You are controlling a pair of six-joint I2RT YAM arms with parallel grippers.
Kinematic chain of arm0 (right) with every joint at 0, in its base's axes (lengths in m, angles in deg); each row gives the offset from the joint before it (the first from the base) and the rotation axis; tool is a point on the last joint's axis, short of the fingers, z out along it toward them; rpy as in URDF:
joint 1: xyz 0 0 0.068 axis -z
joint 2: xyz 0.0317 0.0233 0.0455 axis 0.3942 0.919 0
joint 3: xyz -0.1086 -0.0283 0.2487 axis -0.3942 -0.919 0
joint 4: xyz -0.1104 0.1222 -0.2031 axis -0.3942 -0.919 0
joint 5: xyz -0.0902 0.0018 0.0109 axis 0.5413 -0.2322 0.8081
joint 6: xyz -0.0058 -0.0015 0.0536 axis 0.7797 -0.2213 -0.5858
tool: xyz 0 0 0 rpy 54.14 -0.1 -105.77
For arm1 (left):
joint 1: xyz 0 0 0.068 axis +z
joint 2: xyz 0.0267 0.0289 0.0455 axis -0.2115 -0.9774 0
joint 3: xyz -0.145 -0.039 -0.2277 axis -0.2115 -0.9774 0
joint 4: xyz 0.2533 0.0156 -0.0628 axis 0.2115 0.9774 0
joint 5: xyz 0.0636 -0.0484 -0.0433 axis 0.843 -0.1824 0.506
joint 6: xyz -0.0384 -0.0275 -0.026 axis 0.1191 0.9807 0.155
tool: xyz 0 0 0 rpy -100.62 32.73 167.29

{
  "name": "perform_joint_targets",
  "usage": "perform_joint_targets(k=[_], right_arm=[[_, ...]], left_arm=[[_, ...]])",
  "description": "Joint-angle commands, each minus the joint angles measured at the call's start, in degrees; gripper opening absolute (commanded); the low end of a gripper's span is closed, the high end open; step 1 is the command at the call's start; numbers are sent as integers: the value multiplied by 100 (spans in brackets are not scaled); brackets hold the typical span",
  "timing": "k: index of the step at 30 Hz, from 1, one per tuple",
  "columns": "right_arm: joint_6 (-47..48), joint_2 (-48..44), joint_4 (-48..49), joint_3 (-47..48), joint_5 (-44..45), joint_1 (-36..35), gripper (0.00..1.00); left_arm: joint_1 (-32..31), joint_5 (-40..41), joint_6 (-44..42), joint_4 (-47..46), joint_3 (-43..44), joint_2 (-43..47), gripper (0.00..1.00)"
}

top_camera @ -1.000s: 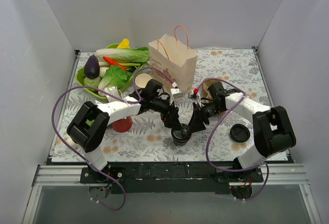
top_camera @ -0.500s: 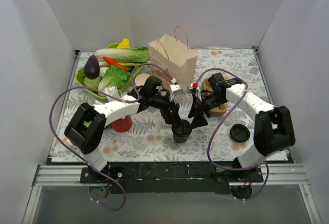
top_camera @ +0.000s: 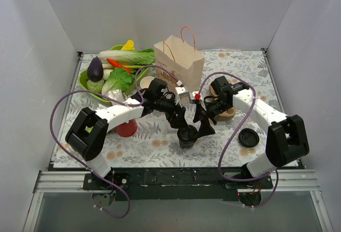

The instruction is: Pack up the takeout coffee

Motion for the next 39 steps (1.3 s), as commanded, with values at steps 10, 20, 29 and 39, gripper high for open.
perform_joint_targets(k=[10,20,29,39], right_arm=[[214,-436,423,103,367,-860,98],[452,-243,89,182,429,-983,98],[215,-287,502,94,710,-1098,98],[92,-524,1081,-354,1343,-1457,97]], left_arm=[[90,238,467,-203,-228,945,98],[205,379,828,-176,-632,1060,98],[214,159,890,-309,-791,815,98],[205,-70,1021,-502,-905,507,98]])
